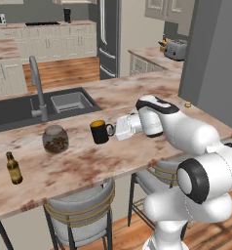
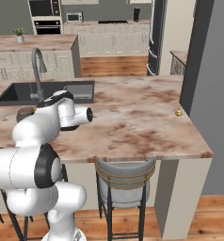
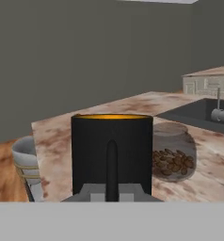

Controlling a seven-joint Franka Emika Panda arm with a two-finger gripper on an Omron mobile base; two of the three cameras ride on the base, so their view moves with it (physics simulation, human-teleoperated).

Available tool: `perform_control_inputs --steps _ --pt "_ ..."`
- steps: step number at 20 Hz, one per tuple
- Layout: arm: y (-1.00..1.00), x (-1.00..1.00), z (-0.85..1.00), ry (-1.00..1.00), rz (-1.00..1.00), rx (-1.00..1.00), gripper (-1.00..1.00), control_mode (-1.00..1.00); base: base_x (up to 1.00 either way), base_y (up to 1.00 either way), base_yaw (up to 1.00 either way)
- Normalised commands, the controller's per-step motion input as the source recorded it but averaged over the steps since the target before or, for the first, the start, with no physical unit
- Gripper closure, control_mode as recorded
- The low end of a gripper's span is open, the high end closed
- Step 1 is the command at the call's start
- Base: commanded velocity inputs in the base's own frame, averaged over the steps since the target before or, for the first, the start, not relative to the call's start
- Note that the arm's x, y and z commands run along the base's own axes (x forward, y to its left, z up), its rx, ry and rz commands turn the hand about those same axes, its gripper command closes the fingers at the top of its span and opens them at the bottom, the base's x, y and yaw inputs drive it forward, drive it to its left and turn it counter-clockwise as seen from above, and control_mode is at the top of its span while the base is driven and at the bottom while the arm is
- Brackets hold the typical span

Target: Open the cabinet directly in front. Then move the beer and the mug to the dining counter with the jar on it.

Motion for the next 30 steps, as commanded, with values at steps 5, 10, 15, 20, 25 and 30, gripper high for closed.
perform_control_inputs --steps 5,10,15,20,25,30 --pt "0.0 0.0 -0.04 0.0 0.0 0.0 1.0 -1.0 0.0 0.0 0.0" --pt "0.01 0.17 -0.03 0.0 -0.01 -0.01 1.0 -1.0 0.0 0.0 0.0" --pt "0.09 0.39 -0.16 0.04 -0.03 -0.06 1.0 -1.0 0.0 0.0 0.0" --pt "0.11 0.29 -0.2 0.06 -0.01 -0.09 1.0 -1.0 0.0 0.0 0.0" --pt "0.21 0.15 -0.28 0.01 0.0 -0.1 1.0 -1.0 0.0 0.0 0.0" --pt "0.24 0.11 -0.28 0.01 0.0 -0.09 1.0 -1.0 0.0 0.0 0.0"
